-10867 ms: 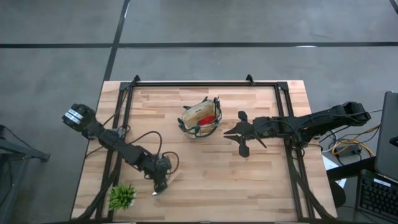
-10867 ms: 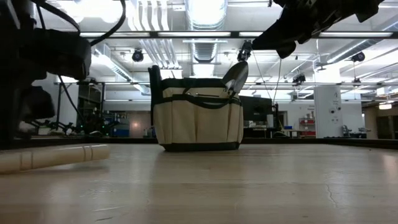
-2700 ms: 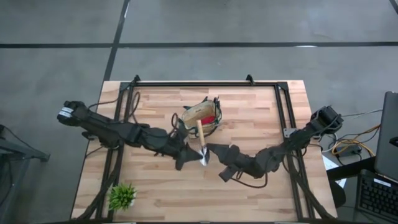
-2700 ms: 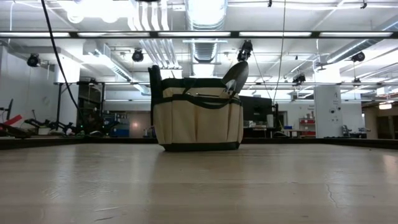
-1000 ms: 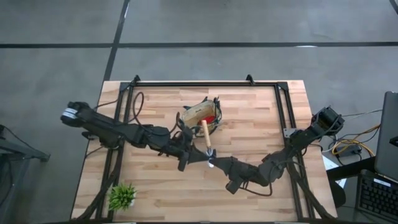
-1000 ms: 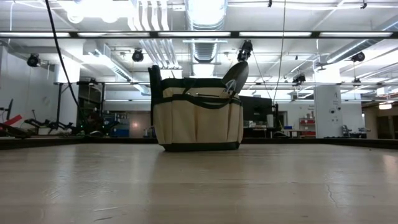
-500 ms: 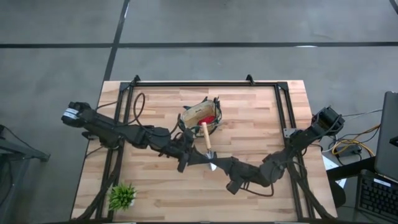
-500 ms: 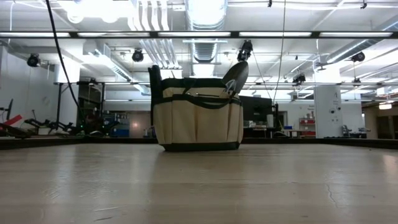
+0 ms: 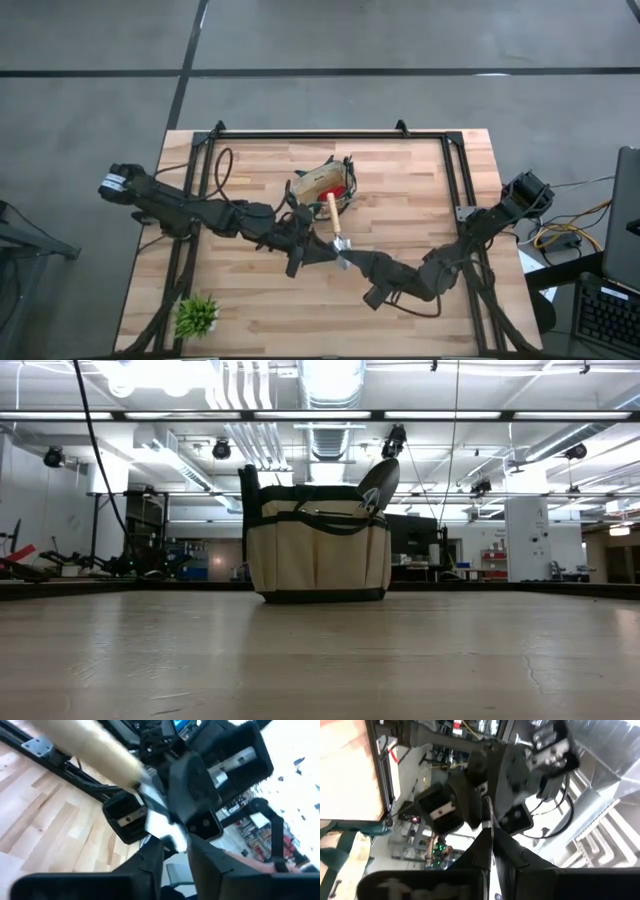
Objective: Pick & Place Garden tools in Gardening bag
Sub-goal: Put the brown trowel into the brown gardening bag
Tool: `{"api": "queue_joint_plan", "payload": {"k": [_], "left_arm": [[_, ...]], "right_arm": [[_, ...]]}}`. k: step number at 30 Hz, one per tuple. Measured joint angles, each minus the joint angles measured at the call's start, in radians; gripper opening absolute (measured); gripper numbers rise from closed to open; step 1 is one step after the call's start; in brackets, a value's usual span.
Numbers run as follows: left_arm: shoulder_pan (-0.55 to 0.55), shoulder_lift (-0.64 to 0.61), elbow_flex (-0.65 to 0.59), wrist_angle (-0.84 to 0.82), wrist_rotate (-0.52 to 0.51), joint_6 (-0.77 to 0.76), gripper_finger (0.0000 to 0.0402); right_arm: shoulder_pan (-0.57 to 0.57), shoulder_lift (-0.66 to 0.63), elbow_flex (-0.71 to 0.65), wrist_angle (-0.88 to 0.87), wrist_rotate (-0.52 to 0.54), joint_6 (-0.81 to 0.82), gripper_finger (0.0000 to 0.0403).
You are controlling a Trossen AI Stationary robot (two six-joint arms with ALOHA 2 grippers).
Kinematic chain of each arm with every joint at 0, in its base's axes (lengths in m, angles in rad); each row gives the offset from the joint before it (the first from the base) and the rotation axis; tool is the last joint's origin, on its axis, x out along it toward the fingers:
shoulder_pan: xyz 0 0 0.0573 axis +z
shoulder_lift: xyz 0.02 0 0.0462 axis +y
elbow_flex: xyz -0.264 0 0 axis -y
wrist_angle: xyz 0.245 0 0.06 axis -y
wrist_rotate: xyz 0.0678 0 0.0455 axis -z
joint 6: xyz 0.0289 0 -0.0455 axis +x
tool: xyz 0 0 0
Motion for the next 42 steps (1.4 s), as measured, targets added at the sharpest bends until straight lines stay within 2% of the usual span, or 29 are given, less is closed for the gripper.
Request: {"api": "queue_joint_plan", "payload": {"k": [4, 8, 11, 16, 20, 28, 34, 39, 42], "left_arm": [[-0.001, -0.022, 0.000, -0.029, 0.018, 0.048, 0.0123], [-0.001, -0.060, 0.002, -0.126, 0.032, 0.100, 0.0146], [0.000, -0.072, 0.002, -0.195, 0.029, 0.185, 0.0150], [-0.004, -0.074, 0.002, -0.201, 0.020, 0.306, 0.0151], [-0.005, -0.071, 0.002, -0.221, -0.025, 0.387, 0.0151], [-0.029, -0.071, -0.001, -0.214, -0.232, 0.500, 0.0151], [-0.053, -0.071, -0.042, -0.148, -0.441, 0.545, 0.0151], [-0.058, -0.070, -0.076, -0.114, -0.472, 0.540, 0.0151], [-0.060, -0.070, -0.101, -0.080, -0.473, 0.522, 0.0151]], "right_arm": [[-0.001, -0.001, 0.000, 0.007, 0.036, 0.001, 0.0007], [-0.002, -0.005, -0.001, -0.004, 0.067, 0.056, 0.0007], [-0.002, -0.018, -0.001, -0.004, 0.088, 0.115, 0.0007], [-0.002, -0.042, -0.001, -0.015, 0.087, 0.246, 0.0007], [-0.003, -0.082, -0.001, -0.094, 0.069, 0.410, 0.0008], [-0.044, -0.231, -0.001, -0.449, -0.084, 0.927, 0.0008], [-0.142, -0.325, -0.001, -0.673, -0.298, 1.256, 0.0008], [-0.235, -0.341, -0.001, -0.769, -0.456, 1.411, 0.0008], [-0.283, -0.330, -0.002, -0.767, -0.478, 1.434, 0.0008]]}}
